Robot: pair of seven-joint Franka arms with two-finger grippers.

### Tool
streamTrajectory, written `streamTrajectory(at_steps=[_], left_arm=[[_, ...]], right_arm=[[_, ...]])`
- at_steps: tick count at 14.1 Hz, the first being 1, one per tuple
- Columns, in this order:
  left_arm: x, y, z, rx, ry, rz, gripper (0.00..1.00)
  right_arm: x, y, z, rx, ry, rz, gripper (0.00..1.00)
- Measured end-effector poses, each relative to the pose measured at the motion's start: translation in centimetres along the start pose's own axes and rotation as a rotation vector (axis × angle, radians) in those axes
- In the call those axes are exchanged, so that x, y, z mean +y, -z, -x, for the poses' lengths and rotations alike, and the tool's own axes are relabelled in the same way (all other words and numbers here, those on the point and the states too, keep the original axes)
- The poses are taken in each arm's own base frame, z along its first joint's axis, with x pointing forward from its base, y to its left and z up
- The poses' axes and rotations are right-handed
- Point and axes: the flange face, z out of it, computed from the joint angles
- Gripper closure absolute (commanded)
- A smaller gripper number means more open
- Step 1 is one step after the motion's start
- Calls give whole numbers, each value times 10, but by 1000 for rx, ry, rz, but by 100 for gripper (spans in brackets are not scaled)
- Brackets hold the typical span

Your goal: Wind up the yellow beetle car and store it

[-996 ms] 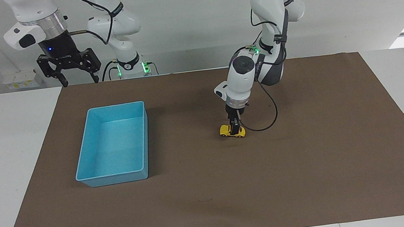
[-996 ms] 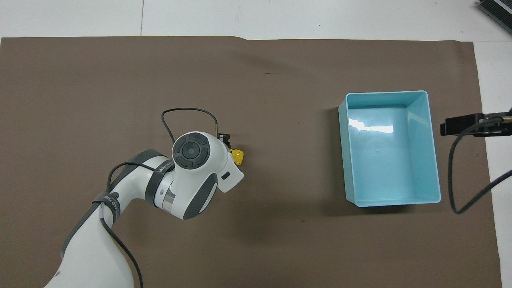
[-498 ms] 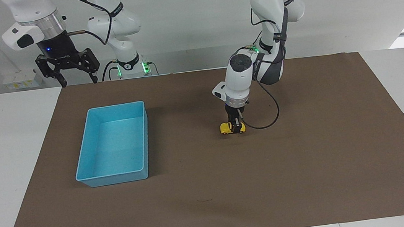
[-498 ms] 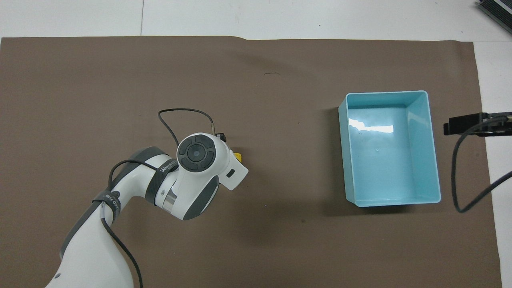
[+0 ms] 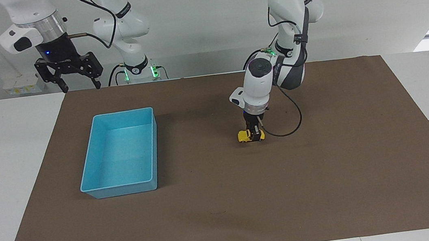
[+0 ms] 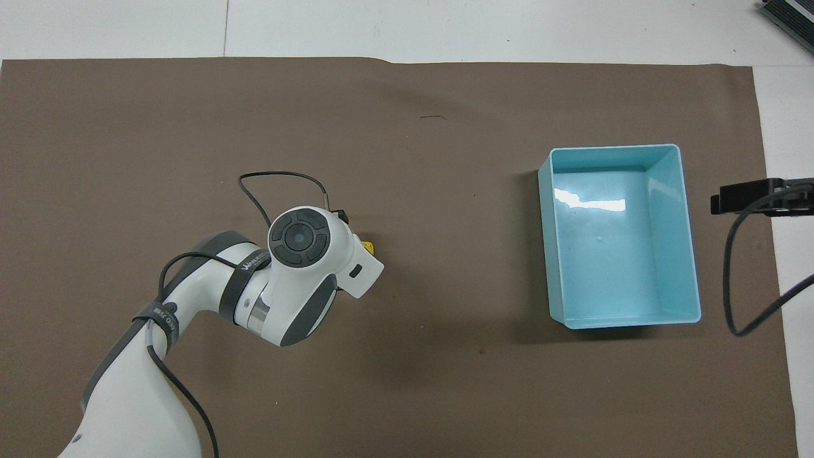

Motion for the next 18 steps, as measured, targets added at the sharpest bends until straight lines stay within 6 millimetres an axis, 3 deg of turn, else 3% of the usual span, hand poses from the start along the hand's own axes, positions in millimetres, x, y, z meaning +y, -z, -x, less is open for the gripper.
streamTrajectory(at_steps=[7,18], left_arm=[[-14,1,44,-21,40,24,100],[-33,3,103,-38,-55,45,100]], right_arm=[[0,0,0,0,0,0,0],[0,0,0,0,0,0,0]])
